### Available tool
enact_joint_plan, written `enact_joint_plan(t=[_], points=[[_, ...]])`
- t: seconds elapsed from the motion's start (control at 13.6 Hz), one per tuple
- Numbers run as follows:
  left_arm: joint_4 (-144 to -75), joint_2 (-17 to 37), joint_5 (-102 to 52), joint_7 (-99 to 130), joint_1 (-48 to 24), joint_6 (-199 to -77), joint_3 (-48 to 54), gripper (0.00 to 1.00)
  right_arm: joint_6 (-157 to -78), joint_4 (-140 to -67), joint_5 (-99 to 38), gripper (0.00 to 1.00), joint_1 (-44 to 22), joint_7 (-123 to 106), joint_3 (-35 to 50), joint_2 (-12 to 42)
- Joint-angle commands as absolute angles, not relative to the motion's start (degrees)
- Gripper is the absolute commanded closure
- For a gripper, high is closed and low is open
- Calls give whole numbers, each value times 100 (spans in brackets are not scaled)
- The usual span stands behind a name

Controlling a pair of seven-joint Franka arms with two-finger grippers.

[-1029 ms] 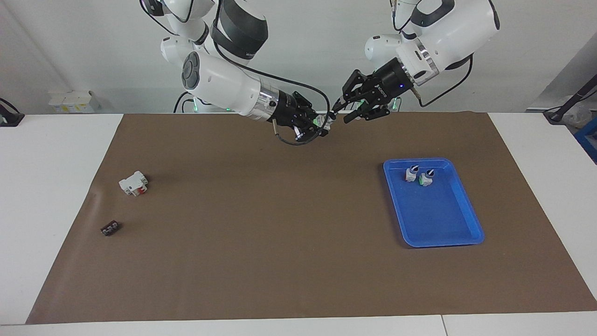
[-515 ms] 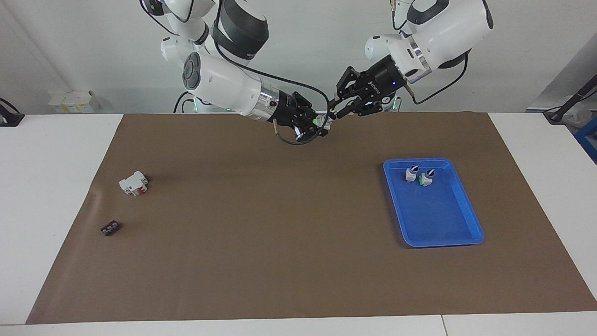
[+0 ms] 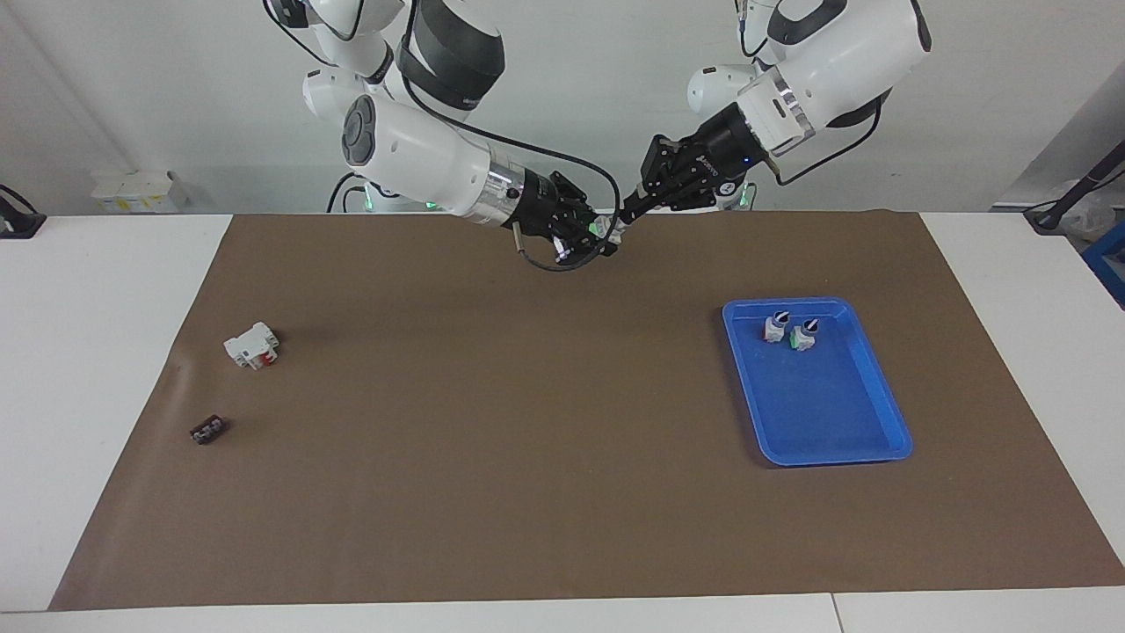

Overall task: Turn and place switch with both arms
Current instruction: 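Close the left gripper on the switch held by the right gripper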

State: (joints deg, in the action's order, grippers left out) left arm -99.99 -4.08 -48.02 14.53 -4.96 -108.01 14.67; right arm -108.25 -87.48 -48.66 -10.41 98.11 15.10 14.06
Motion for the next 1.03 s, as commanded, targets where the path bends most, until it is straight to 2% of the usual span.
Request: enact_joint_plan(t=[0.0, 0.51, 0.96], points=[[-9896, -439, -4755, 3061, -545, -10749, 1660, 100, -10934, -8956, -4939, 100, -1020, 9650, 1521, 1257], [-9879, -457, -4711, 6753, -545, -10907, 1933, 100, -10934, -8956, -4931, 100, -1020, 9650, 1521, 1257], [-9879, -431, -4772, 8821, -545, -11355, 2004, 100, -10934, -8956, -4931, 100, -1020, 9650, 1521, 1257]])
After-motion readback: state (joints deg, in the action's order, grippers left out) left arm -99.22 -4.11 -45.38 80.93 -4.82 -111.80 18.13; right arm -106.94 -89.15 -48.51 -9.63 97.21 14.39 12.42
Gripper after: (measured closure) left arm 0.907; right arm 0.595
